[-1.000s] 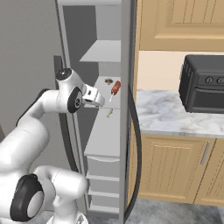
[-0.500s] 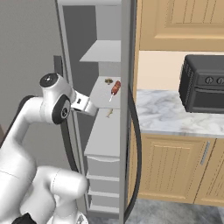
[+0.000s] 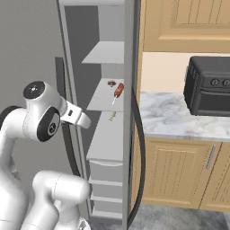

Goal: Store the kebab skewer in the freezer for long-term storage. Close the freezer door after placing the cooked food.

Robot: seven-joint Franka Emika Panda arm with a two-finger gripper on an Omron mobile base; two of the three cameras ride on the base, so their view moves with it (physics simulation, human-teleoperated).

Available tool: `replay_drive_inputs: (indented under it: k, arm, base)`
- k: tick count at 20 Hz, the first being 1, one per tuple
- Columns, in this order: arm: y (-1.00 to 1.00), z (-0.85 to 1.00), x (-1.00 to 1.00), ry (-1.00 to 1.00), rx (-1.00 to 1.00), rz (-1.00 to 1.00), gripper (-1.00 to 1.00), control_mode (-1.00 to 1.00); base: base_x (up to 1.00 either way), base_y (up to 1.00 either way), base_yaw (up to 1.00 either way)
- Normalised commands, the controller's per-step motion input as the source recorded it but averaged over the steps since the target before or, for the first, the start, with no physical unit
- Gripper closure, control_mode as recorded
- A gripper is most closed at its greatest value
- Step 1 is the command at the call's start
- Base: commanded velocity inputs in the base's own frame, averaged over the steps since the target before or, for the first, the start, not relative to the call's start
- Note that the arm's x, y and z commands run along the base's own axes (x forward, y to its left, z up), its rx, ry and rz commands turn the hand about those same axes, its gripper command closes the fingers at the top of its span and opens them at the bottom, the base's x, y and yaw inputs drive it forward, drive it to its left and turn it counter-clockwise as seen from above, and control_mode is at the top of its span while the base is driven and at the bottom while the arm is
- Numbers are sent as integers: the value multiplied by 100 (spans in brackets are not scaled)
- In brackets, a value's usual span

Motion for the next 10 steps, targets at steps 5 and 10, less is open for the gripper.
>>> replay_drive_inputs:
  k: [5, 10]
  arm:
    - [30, 15, -43, 8, 0, 0, -100, -100]
    - [11, 0, -37, 6, 0, 1, -100, -100]
  base:
    - [0, 0, 0]
    - [0, 0, 0]
